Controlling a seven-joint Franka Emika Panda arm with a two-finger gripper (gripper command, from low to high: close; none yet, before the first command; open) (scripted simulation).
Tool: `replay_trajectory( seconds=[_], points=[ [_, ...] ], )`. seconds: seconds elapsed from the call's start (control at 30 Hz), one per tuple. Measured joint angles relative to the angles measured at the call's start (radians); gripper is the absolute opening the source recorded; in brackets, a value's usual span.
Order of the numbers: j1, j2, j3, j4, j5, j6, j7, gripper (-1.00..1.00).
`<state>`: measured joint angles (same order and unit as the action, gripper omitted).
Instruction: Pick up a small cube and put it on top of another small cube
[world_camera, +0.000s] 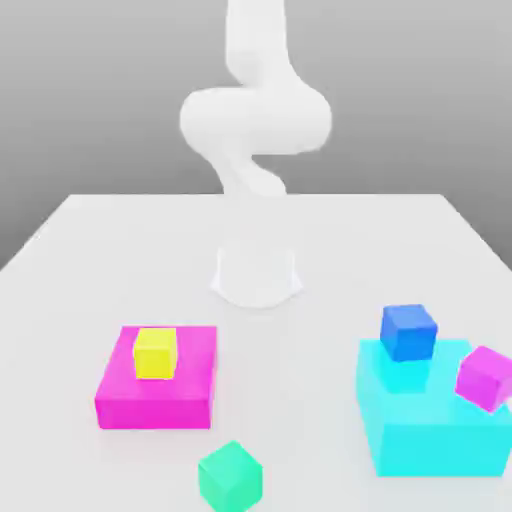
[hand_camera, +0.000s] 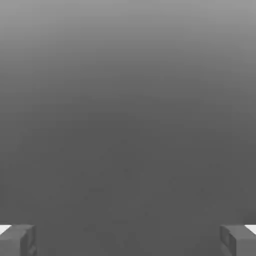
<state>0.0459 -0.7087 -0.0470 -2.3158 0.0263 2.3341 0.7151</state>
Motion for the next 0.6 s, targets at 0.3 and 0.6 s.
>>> replay_trajectory(
  seconds=[0.3,0.6],
  points=[
    [0.135,0.335,-0.143,-0.057,0.116,0.122,-0.324,0.00],
    [0.179,0.661,-0.189,-0.113,0.210,0.243,-0.627,0.00]
  ],
)
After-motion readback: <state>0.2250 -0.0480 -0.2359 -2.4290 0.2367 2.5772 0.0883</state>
